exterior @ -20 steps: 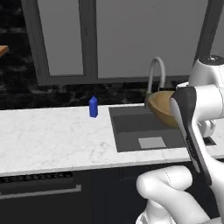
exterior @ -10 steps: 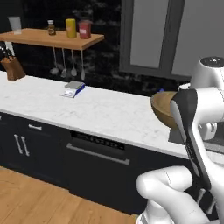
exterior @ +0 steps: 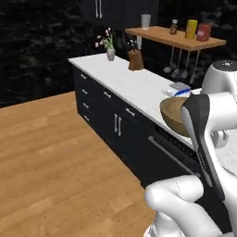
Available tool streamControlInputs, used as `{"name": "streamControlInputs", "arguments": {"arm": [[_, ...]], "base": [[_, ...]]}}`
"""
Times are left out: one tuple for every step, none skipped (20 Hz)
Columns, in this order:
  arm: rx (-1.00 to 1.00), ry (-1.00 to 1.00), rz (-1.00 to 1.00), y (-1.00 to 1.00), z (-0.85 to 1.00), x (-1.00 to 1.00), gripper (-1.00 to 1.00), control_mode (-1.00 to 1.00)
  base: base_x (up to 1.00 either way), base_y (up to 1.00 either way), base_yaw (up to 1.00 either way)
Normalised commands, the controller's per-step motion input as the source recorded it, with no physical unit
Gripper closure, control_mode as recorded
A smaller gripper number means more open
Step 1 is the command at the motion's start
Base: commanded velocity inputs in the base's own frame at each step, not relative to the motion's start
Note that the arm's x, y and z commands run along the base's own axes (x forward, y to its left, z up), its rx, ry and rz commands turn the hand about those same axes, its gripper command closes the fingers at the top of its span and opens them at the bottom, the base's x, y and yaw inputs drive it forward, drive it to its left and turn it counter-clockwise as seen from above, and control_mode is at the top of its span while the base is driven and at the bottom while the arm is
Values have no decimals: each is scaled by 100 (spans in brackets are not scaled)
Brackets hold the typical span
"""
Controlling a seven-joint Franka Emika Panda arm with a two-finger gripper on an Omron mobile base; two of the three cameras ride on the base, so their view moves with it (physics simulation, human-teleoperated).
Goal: Pick the bell pepper from the sink and place it in the bowl. Then pick the bowl and place it in the microwave. Then close the microwave door and press the start button.
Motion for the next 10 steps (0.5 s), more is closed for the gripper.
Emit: {"name": "streamControlInputs", "arguments": {"arm": [[0,0,0,0,0,0,100,100],[0,0,0,0,0,0,100,100],[0,0,0,0,0,0,100,100],[0,0,0,0,0,0,100,100],[0,0,0,0,0,0,100,100],[0,0,0,0,0,0,100,100],[0,0,0,0,0,0,100,100],[0,0,0,0,0,0,100,100],[0,0,0,0,0,0,100,100],[0,0,0,0,0,0,100,100]], "base": [[1,0,95],[1,0,93],[1,0,93],[1,0,93],[1,0,94],[1,0,95],[1,0,96],[0,0,98],[0,0,98],[0,0,98]]}}
